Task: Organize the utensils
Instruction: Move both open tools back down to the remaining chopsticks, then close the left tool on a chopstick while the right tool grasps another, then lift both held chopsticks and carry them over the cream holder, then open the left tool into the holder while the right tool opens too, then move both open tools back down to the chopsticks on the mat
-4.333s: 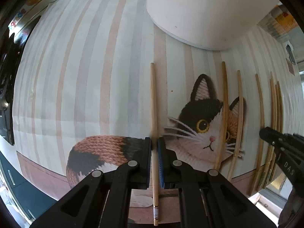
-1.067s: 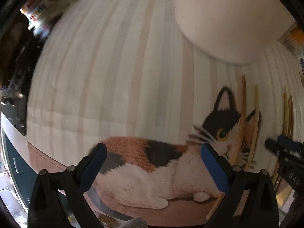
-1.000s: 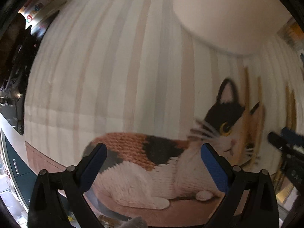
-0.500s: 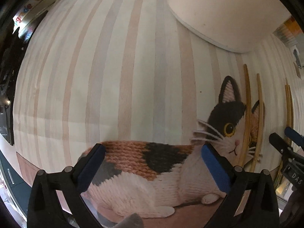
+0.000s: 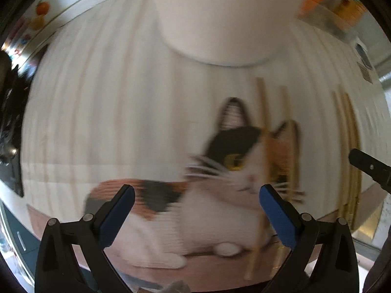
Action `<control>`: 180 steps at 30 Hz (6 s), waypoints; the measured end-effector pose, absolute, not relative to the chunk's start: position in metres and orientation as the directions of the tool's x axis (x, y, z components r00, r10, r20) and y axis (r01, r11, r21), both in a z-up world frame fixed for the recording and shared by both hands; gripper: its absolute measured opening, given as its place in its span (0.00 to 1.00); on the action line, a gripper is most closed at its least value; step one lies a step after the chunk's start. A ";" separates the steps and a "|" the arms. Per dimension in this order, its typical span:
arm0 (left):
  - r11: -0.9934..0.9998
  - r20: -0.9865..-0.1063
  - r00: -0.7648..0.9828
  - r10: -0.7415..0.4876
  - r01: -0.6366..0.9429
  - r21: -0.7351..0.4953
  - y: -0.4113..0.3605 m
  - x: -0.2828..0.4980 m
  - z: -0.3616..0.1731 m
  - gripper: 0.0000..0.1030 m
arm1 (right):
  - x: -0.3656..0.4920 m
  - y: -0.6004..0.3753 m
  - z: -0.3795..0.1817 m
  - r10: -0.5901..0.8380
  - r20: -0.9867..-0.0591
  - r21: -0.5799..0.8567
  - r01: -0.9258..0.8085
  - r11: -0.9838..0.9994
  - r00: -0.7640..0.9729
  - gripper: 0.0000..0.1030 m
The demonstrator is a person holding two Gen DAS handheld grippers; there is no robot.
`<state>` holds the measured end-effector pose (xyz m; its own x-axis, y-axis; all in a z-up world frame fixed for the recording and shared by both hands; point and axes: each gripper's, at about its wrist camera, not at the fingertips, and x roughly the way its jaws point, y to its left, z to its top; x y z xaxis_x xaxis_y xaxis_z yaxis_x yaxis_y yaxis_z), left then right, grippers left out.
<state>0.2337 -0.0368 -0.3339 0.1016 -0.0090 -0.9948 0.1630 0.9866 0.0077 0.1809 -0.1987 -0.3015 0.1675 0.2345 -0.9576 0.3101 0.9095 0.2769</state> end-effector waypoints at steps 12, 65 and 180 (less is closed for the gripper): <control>0.971 -0.990 0.138 -0.037 0.239 -0.002 -0.089 0.246 -0.336 0.06 | 0.184 -0.213 -0.312 0.282 -0.948 0.317 0.354 0.880 0.149 0.22; 1.000 -0.997 0.073 -0.016 0.014 -0.015 0.008 0.270 -0.322 0.05 | 0.232 -0.096 -0.339 -0.021 -1.000 -0.021 -0.003 1.000 -0.016 0.09; 1.000 -0.924 0.381 -0.001 -0.024 -0.011 0.018 0.265 -0.201 1.00 | 0.258 -0.233 -0.215 0.229 -0.886 0.363 0.297 0.883 0.404 0.27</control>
